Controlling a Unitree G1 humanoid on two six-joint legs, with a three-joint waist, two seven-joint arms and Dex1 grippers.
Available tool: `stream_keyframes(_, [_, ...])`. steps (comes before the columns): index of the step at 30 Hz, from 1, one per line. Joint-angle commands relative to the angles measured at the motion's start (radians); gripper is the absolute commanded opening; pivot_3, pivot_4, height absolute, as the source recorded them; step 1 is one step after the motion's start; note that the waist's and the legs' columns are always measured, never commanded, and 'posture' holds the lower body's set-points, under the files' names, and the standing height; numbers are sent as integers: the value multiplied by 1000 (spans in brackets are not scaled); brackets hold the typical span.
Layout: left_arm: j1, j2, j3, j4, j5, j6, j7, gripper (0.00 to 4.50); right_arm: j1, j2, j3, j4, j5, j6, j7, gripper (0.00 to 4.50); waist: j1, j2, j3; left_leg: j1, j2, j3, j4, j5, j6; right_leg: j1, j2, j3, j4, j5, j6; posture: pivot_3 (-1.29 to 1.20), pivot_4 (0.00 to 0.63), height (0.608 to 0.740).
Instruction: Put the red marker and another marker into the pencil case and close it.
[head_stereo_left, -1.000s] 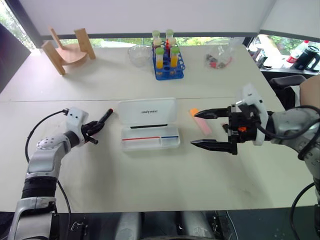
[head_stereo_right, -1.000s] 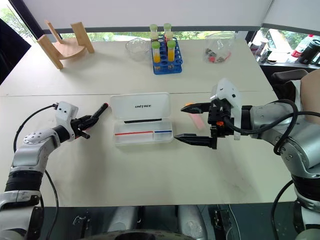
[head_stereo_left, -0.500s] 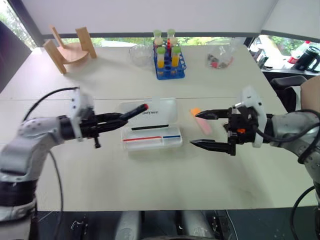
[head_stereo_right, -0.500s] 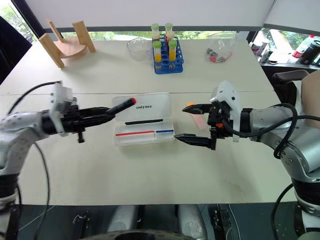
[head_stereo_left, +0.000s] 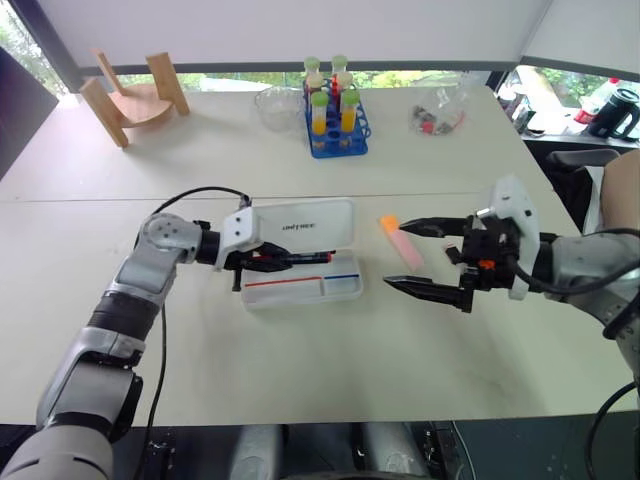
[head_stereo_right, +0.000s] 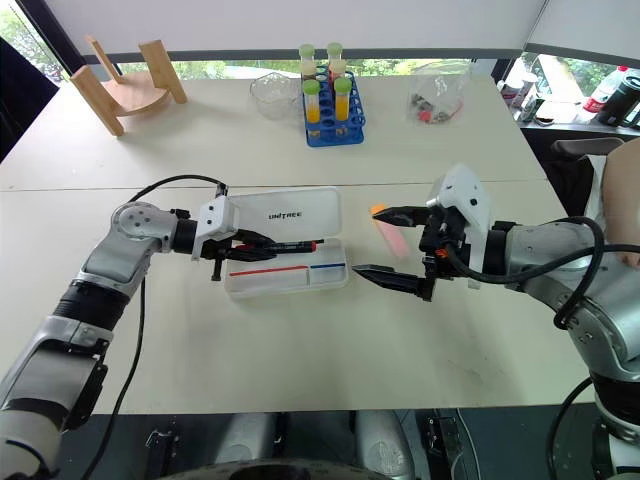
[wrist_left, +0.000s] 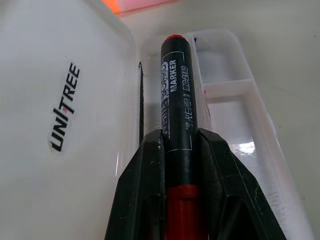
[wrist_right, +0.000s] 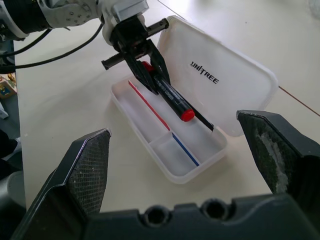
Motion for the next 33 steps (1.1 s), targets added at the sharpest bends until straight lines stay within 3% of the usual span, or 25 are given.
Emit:
stream_keyframes(1, [-25,-11,9,18,25,-15,11,1377,-1,-2,-29,-36,18,-4,-12,4500,0,0,0,0,0,0,0,0,0,0,0,0,0,0,0,0,150,740])
stream_keyframes(2, [-24,-13,11,19,28,-14,15,1694,-1,-2,-29,-37,20,-4,-14,4500,-1,0,0,0,0,0,0,0,0,0,0,0,0,0,0,0,150,740])
stream_keyframes(7, [-10,-25,19,-9,26,10,22,4208,-8,-1,-19,-27,23,-2,-18,4500,-1,0,0,0,0,0,0,0,0,0,0,0,1,0,0,0,150,740])
stream_keyframes(8, [-4,-24,23,-27,19,24,22,4461,-14,4,-12,-20,20,1,-26,4500,-1,0,0,0,0,0,0,0,0,0,0,0,1,0,0,0,150,740])
stream_keyframes(12, [35,-3,67,-141,-50,77,8,4461,-44,14,58,8,-65,6,-94,4500,-3,0,0,0,0,-1,0,0,0,0,0,0,1,0,0,0,150,740])
stream_keyframes(19, [234,130,308,-538,-328,354,47,4461,-174,149,213,179,-241,129,-311,4500,-21,1,0,0,2,-1,0,0,0,-1,1,0,2,0,0,0,150,740])
stream_keyframes(25, [460,271,551,-759,-506,527,74,4461,-227,284,303,333,-357,238,-443,4500,-30,1,0,0,2,-2,0,0,0,-1,0,0,2,0,0,0,150,740])
stream_keyframes(32, [660,310,766,-887,-612,582,108,4461,-236,354,348,497,-458,226,-468,4500,-29,1,0,0,1,0,-1,0,0,-1,-1,0,2,0,0,0,150,740])
stream_keyframes(33, [681,312,787,-900,-628,592,113,4500,-238,359,350,510,-463,221,-458,3927,-29,1,0,0,1,0,-1,0,0,-1,-1,1,2,0,0,0,150,740])
